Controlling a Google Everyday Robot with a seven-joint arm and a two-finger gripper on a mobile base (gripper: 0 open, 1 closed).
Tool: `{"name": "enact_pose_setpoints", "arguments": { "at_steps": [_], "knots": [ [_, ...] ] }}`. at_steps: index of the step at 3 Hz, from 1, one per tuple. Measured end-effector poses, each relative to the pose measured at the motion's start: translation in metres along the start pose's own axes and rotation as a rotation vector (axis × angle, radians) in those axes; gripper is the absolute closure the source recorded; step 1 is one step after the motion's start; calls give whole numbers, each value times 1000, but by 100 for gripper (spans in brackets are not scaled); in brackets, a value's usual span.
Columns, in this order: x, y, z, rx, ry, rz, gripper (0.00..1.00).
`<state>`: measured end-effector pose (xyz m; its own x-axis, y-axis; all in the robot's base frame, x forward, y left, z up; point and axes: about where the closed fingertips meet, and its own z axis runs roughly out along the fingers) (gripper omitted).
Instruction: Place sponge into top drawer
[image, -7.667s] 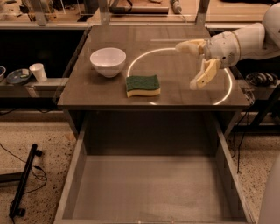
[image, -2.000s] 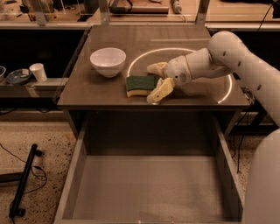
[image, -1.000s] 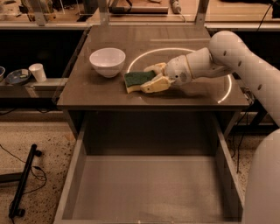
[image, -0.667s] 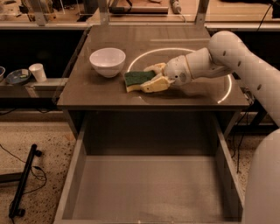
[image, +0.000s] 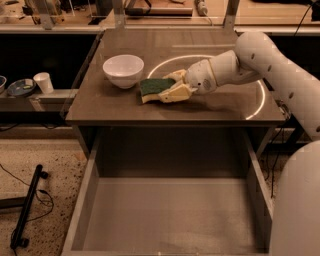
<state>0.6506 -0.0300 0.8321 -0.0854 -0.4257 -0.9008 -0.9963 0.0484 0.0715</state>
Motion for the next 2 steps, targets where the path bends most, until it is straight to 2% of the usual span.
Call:
{"name": "enact_pose_setpoints", "arguments": {
  "at_steps": [2],
  "knots": [
    [-23,-7,-13,-4,7,-35,100]
  ]
}}
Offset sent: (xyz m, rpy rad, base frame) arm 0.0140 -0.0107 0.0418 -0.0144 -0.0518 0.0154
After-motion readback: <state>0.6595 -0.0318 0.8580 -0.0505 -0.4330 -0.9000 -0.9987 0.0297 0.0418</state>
